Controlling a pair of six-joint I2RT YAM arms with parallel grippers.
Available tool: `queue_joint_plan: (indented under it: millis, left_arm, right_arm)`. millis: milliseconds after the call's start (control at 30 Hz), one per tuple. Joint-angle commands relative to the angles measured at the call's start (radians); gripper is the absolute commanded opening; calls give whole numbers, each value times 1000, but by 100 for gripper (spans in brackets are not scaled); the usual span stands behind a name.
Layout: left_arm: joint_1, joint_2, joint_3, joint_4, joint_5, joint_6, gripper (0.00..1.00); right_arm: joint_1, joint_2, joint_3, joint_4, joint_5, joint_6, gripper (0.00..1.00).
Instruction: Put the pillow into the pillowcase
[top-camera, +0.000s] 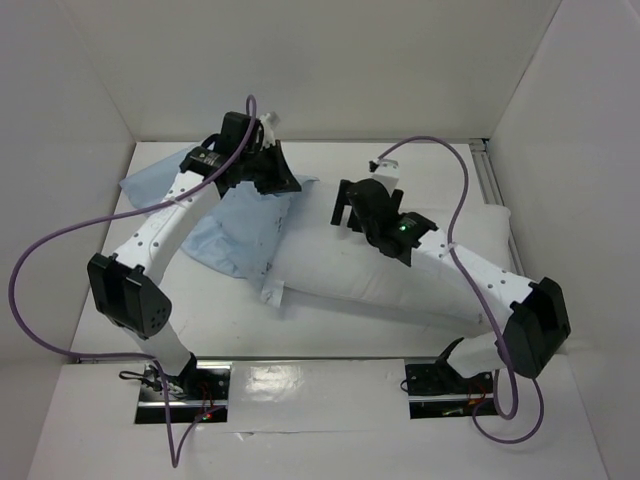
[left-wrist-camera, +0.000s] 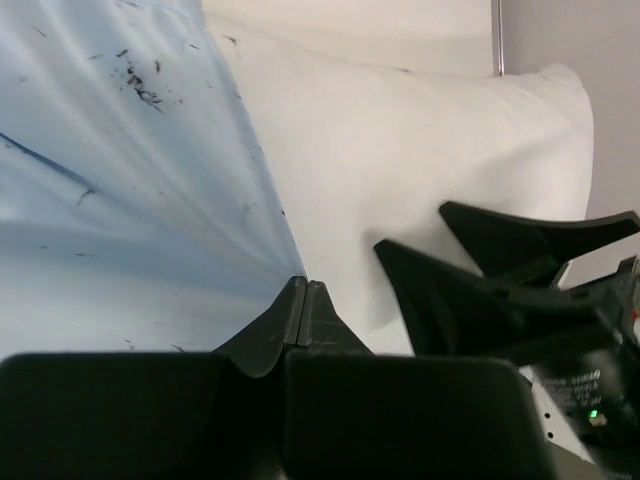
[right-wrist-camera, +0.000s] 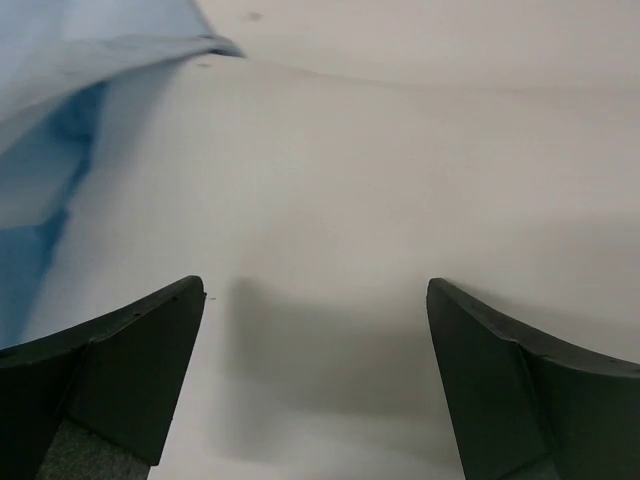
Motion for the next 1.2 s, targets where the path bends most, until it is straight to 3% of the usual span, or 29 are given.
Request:
queue_joint_plan:
  millis: [0, 167, 267, 300, 333, 367, 400, 433, 600, 667, 933, 1000, 1033, 1167]
  left_arm:
    - [-33, 16, 7, 33, 29, -22, 0]
    - [-88, 52, 35, 33, 3, -22, 0]
    - [-129, 81, 46, 24, -20, -22, 0]
    - [-140, 92, 66, 24, -20, -31, 0]
    - [-154, 106, 82, 9, -20, -31, 0]
    - [-181, 135, 102, -2, -30, -31, 0]
    - [-197, 150, 156, -16, -30, -31, 0]
    - [-211, 166, 188, -32, -39, -31, 0]
    - [-260, 238, 416, -125, -10, -10, 0]
    - [-271, 238, 431, -125, 6, -10, 0]
    - [-317, 270, 189, -103, -63, 21, 0]
    - [-317, 284, 188, -144, -120, 48, 10]
    - [-317, 284, 188, -157, -138, 64, 30]
    - [-317, 255, 201, -194, -263, 125, 82]
  right_arm:
    - [-57, -33, 23, -277, 103, 8, 100]
    - [-85, -149, -71, -406, 50, 22, 100]
    - [-85, -202, -190, -276, -111, 33, 97]
    - [-85, -202, -251, -220, -165, 33, 89]
    - [-85, -202, -272, -116, -229, 33, 74]
    - [-94, -202, -272, -75, -248, 43, 30]
    - [-94, -181, -272, -46, -248, 55, 9]
    - [-94, -171, -223, -15, -248, 56, 0]
    - [-94, -209, 4, -15, -132, 77, 0]
    - [-94, -238, 14, -6, -64, 92, 0]
    - [-94, -246, -233, 25, -4, 273, 0]
    - [-94, -237, -282, 37, -25, 299, 0]
    - [-94, -237, -283, 37, -25, 299, 0]
    - [-94, -219, -296, 63, -38, 290, 0]
